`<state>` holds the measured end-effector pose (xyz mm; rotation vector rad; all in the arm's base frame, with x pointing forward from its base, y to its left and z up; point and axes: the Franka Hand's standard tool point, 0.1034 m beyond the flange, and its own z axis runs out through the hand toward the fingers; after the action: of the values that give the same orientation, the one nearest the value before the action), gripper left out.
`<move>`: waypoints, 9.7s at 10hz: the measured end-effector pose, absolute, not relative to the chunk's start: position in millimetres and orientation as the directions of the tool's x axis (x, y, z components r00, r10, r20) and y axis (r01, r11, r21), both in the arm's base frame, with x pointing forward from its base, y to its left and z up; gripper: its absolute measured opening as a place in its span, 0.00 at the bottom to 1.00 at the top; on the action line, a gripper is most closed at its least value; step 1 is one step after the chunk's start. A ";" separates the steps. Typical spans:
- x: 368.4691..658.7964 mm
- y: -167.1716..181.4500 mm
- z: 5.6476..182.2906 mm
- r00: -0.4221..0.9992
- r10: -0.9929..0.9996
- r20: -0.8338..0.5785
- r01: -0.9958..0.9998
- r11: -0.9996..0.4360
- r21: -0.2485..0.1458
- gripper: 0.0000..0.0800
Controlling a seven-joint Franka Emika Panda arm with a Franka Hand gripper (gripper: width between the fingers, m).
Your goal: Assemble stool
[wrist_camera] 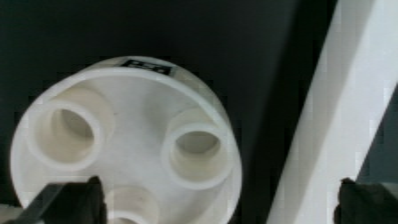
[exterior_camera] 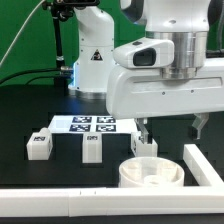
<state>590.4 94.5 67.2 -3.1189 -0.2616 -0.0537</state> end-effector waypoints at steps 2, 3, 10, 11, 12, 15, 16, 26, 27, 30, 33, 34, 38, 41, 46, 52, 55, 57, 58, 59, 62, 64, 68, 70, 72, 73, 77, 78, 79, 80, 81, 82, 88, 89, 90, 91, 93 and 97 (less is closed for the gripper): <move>589.5 94.5 66.8 0.986 0.165 0.029 0.166 -0.986 -0.010 0.81; 585.3 92.1 65.4 0.986 0.165 -0.005 0.165 -0.986 -0.008 0.81; 555.6 68.9 56.1 0.974 0.116 -0.195 0.120 -0.993 0.005 0.81; 555.6 68.9 56.1 0.974 0.116 -0.195 0.120 -0.993 0.005 0.81; 555.6 68.9 56.1 0.974 0.116 -0.195 0.120 -0.993 0.005 0.81; 555.6 68.9 56.1 0.974 0.116 -0.195 0.120 -0.993 0.005 0.81; 555.6 68.9 56.1 0.974 0.116 -0.195 0.120 -0.993 0.005 0.81; 540.5 65.0 55.2 0.638 0.056 -0.768 0.066 -0.998 -0.018 0.81; 533.9 67.6 49.4 0.626 0.029 -0.780 0.048 -0.999 0.001 0.81; 523.3 73.9 34.9 0.607 0.033 -0.794 0.057 -0.998 0.003 0.81; 514.7 74.3 14.1 0.593 0.027 -0.805 0.056 -0.998 0.008 0.81; 513.7 73.9 12.3 0.593 0.027 -0.805 0.056 -0.998 0.008 0.81; 513.9 74.3 12.4 0.593 0.028 -0.805 0.057 -0.998 0.007 0.51; 513.9 74.2 12.4 0.593 0.028 -0.805 0.057 -0.998 0.007 0.41; 548.2 67.1 73.1 0.646 0.087 -0.759 0.085 -0.996 -0.041 0.41; 580.7 73.5 76.2 0.834 0.131 -0.536 0.136 -0.990 -0.031 0.41; 623.0 73.4 138.0 0.921 0.242 -0.306 0.239 -0.970 -0.048 0.41; 626.3 73.7 137.1 0.953 0.238 -0.187 0.235 -0.971 -0.038 0.41; 633.5 73.4 136.4 0.966 0.238 -0.105 0.236 -0.971 -0.029 0.41; 639.1 72.1 136.9 0.970 0.244 -0.007 0.244 -0.970 -0.014 0.41; 663.9 65.1 151.7 0.907 0.330 0.262 0.324 -0.944 0.065 0.41; 663.5 62.2 147.2 0.846 0.355 0.397 0.341 -0.934 0.108 0.41; 661.7 65.8 139.4 0.753 0.391 0.529 0.353 -0.919 0.176 0.41; 659.5 59.5 133.9 0.728 0.433 0.531 0.371 -0.901 0.226 0.41; 657.2 64.4 127.6 0.718 0.443 0.537 0.379 -0.896 0.232 0.41; 655.5 63.3 124.0 0.722 0.442 0.532 0.379 -0.896 0.230 0.41; 643.4 64.1 106.1 0.736 0.443 0.511 0.386 -0.896 0.221 0.41; 640.2 63.6 101.7 0.739 0.444 0.507 0.387 -0.896 0.219 0.41; 638.5 64.5 99.7 0.739 0.444 0.507 0.388 -0.895 0.218 0.41; 638.0 65.4 98.1 0.739 0.445 0.506 0.390 -0.895 0.218 0.41; 636.8 66.1 95.0 0.741 0.446 0.502 0.392 -0.895 0.216 0.41; 635.8 67.0 92.7 0.744 0.444 0.500 0.391 -0.895 0.213 0.41; 637.0 62.9 92.7 0.754 0.435 0.492 0.384 -0.900 0.207 0.41; 636.7 62.9 92.0 0.755 0.435 0.491 0.384 -0.900 0.206 0.41; 634.8 65.8 87.9 0.751 0.434 0.498 0.383 -0.900 0.207 0.41; 632.5 67.8 81.5 0.750 0.437 0.497 0.386 -0.899 0.207 0.41; 633.5 68.5 80.7 0.739 0.437 0.513 0.383 -0.899 0.214 0.41; 634.9 69.0 81.0 0.729 0.437 0.527 0.380 -0.898 0.219 0.41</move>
Offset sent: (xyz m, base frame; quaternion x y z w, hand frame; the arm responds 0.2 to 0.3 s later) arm -0.0307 -0.0426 -0.0192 -0.0056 -0.0953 0.0514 0.9941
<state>634.9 69.0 81.0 -3.0099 -0.7137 -0.9570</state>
